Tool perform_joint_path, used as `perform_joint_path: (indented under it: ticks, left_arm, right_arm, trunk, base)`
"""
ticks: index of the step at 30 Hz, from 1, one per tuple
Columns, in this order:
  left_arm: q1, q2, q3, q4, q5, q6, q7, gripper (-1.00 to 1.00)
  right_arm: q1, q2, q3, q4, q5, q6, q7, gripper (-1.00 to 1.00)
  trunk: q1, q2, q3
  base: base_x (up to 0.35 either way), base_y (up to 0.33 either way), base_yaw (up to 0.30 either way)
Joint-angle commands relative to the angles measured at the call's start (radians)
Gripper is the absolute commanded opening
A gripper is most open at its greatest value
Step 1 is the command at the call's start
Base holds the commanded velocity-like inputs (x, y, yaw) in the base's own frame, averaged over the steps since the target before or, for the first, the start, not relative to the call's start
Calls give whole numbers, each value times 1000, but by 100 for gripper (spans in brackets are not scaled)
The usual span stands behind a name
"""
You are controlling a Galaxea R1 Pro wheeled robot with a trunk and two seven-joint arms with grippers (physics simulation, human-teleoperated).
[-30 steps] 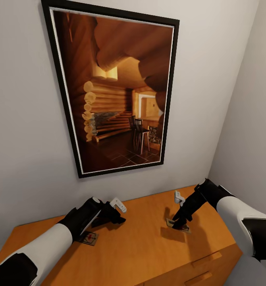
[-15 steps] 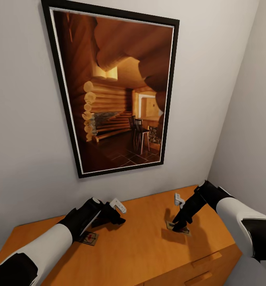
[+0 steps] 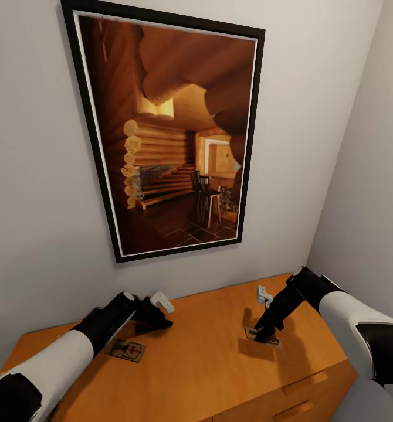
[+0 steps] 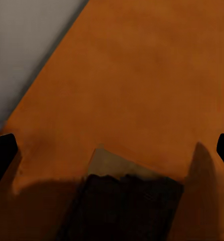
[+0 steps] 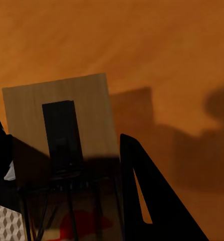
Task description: Take the four mousetraps from the cabinet in the bathroom and place them on the bathroom floor. Make sure all four end up on the same floor surface, and ensure that at least two of them are either under or directly next to the same bathroom sink.
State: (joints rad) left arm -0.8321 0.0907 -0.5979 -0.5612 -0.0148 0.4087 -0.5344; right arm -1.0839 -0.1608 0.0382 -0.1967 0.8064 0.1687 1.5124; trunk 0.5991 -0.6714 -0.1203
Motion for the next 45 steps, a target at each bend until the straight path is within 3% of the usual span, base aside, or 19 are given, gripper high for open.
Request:
perform_joint_path:
  ticks: [1,4,7,10,11,14,17,23,27,45]
  left_arm:
    - [-1,22,-3,-4,1,-10,-8,100]
    - [-1,60,-3,-10,3,-29,-37,100]
    - [-1,100,1,-17,2,-38,-121,100]
    - [-1,160,14,-51,1,-42,-204,100]
    - [-1,182,22,-74,1,-43,-222,100]
    - [-1,215,33,-113,0,-44,-243,100]
    - [-1,223,31,-123,-3,-53,-246,100]
    - [-1,228,23,-127,-60,-133,-252,100]
    - [-1,224,23,-128,-75,-156,-257,100]
    - [-1,185,21,-128,-77,-161,-283,100]
  right_arm:
    - [-1,0,3,-1,-1,17,6,-100]
    - [-1,0,4,-1,-1,17,6,-100]
    - [-1,0,4,-2,-1,17,6,-100]
    - [-1,0,4,-1,-1,17,6,-100]
    - [-1,0,4,-1,-1,17,6,-100]
    - [-1,0,4,-1,-1,17,6,-100]
    - [-1,0,4,-1,-1,17,6,-100]
    - [-1,0,4,-1,-1,17,6,-100]
    - [-1,0,4,-1,-1,17,6,-100]
    - [-1,0,4,-2,-1,17,6,-100]
  trunk:
    - [0,-2,-2]
    - [0,-2,-2]
    - [0,-2,-2]
    - [0,-2,-2]
    - [0,-2,-2]
    - [0,-2,-2]
    - [0,-2,-2]
    - [0,-2,-2]
    - [0,-2,-2]
    - [0,-2,-2]
  base:
    - [0,0,0]
    - [0,0,0]
    - [0,0,0]
    - [0,0,0]
    - [0,0,0]
    - [0,0,0]
    - [0,0,0]
    - [0,0,0]
    - [0,0,0]
    - [0,0,0]
